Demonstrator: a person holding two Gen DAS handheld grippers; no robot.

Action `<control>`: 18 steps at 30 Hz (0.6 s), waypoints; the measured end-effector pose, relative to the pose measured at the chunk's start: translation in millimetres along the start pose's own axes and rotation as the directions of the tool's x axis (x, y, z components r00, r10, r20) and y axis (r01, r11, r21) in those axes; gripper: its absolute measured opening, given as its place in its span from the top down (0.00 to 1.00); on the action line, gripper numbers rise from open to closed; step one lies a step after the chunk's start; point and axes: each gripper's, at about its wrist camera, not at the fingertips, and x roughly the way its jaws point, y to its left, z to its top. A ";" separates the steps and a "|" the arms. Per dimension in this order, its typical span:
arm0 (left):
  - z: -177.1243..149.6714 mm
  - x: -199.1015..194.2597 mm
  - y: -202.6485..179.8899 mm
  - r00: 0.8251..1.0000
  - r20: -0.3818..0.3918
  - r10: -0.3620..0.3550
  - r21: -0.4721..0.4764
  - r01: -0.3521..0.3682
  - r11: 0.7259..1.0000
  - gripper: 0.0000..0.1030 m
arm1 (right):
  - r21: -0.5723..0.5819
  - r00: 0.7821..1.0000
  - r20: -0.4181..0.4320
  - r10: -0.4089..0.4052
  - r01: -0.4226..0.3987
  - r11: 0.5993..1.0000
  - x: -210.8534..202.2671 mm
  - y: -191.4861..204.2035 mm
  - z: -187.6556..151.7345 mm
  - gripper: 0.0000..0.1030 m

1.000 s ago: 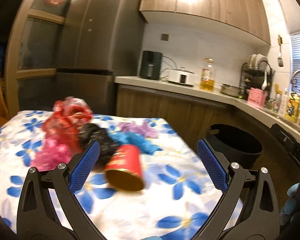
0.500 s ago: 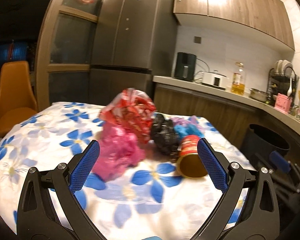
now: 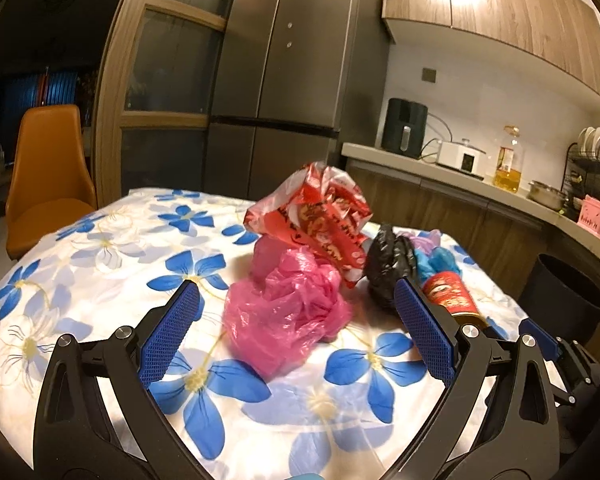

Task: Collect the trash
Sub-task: 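Move both tools back over the remaining trash on the table, then grasp the pink bag with the left tool while the right tool grasps the red cup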

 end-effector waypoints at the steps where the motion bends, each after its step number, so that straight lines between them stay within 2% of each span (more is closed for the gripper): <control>1: 0.1 3.9 0.8 1.000 -0.008 -0.002 -0.005 0.002 1.000 0.07 | -0.001 1.000 -0.007 0.003 -0.003 1.000 2.5 1.2 0.1 0.54; 8: 7.4 30.3 2.0 0.999 -0.043 -0.011 -0.026 0.010 1.000 0.07 | -0.016 0.999 -0.040 0.018 -0.018 1.000 14.0 5.7 0.4 0.76; 14: 9.0 56.3 3.4 0.993 -0.114 -0.026 -0.030 0.023 0.999 0.27 | -0.020 0.998 -0.051 0.025 -0.026 0.999 16.1 5.7 0.0 0.86; 16: 7.1 64.9 4.7 0.987 -0.157 -0.031 -0.041 0.025 0.999 0.43 | -0.023 0.998 -0.051 0.029 -0.031 0.999 15.8 6.4 0.0 0.89; 18: 4.9 70.9 6.3 0.981 -0.188 -0.046 -0.053 0.037 0.998 0.52 | -0.028 0.998 -0.048 0.032 -0.034 0.999 14.9 7.2 0.2 0.91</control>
